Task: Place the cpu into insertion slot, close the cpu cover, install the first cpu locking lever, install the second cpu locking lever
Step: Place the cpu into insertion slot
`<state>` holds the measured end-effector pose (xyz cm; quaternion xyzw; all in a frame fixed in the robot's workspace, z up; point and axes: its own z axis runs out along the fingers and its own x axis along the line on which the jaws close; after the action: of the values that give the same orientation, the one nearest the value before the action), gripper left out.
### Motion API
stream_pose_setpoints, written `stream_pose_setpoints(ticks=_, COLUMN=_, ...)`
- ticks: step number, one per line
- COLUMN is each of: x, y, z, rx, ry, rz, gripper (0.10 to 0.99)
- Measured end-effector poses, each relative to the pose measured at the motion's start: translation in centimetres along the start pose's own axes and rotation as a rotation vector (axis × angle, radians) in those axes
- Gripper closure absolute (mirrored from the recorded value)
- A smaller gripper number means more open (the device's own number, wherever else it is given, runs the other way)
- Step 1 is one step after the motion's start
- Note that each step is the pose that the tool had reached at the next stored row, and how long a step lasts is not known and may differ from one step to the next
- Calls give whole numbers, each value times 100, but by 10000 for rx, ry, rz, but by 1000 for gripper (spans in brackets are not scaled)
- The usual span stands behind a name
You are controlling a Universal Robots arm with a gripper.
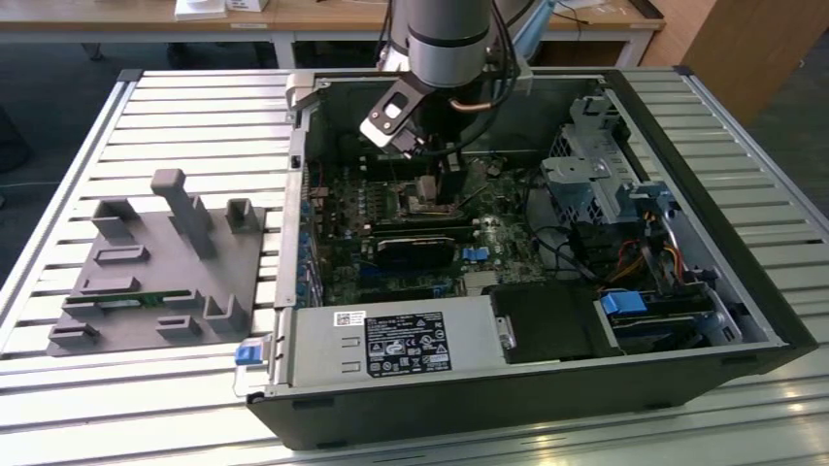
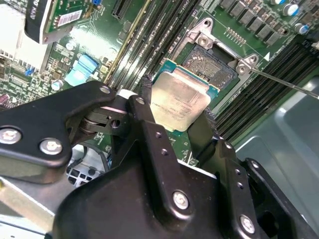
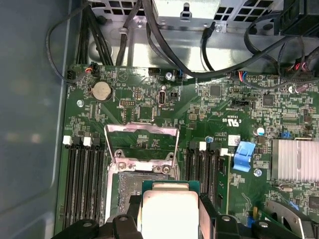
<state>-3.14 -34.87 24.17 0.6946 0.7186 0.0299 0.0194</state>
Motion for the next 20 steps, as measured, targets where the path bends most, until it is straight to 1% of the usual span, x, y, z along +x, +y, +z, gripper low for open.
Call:
stream_pose_setpoints(ticks=3, x=8, y=-7, z=17, rx=0, ry=-2, rz=24, gripper=549)
stream_pose_setpoints(ticks=6, x=31, y=-19, z=55, rx=1, ry=-6, rz=45, gripper=549)
stream_pose_setpoints(ticks=14, x=205, y=-52, z=198, rx=0, ry=-2, rz=45, gripper=549)
stream_pose_setpoints(ticks=17, x=236, y=-86, z=250, rx=0, ry=-2, rz=46, gripper=549)
stream_pose_setpoints(ticks=20, x=256, y=-96, z=304, rx=1, ry=-5, rz=46, gripper=549)
